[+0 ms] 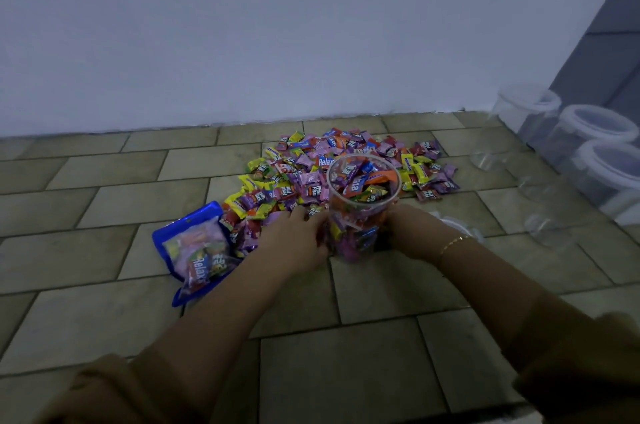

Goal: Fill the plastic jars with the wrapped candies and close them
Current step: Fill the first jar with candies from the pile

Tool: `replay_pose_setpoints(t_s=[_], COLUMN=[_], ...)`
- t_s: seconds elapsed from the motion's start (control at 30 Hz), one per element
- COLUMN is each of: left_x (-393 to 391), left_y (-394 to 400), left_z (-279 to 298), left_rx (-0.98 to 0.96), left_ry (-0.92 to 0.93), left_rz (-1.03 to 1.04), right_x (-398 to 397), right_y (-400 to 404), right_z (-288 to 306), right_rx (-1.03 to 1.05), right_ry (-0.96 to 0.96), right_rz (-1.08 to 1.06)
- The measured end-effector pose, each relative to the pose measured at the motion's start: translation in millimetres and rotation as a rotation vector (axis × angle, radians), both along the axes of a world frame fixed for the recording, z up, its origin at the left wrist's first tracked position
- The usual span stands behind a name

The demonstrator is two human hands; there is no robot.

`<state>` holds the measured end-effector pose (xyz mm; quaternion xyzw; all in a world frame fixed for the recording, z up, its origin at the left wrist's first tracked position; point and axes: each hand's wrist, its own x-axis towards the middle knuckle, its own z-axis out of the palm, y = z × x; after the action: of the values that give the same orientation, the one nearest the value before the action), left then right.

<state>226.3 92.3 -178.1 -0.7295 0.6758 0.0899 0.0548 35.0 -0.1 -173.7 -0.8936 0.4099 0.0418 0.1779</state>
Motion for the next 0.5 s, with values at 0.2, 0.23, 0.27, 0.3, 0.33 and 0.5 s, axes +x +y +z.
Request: replay_pose_setpoints(t_s=[0.2, 0.23, 0.27, 0.3, 0.33, 0.5], left_x=[-3.3, -3.5, -2.7, -3.2, -3.0, -14.3], left_y=[-2.1, -2.4, -2.5, -2.6, -2.5, 1.8], left_z=[1.9, 1.5, 1.5, 1.9, 2.5, -0.2], left_rx=[0.014, 0.015, 0.017, 0.01, 0.0, -0.112], left_ry=[-0.001, 0.013, 0.03, 0.044, 0.051, 0.115], left_rz=[0.045, 0.056, 0.066, 0.085, 0.102, 0.253], right_x=[-6.3, -8.5, -10.5, -13.5, -15.5, -29.5], right_y=[-5.2, -5.2, -4.6, -6.4, -7.6, -17.4], right_z=[-11.5, -9.9, -9.2, -9.7, -9.3, 4.5], right_rx=[-0.163, -0.188, -0.207, -0.219, -0.214, -0.088], right_ry=[-0.042, -0.062, -0.072, -0.079, -0.081, -0.144], right_rz=[0.095, 0.115, 0.132, 0.151, 0.165, 0.113])
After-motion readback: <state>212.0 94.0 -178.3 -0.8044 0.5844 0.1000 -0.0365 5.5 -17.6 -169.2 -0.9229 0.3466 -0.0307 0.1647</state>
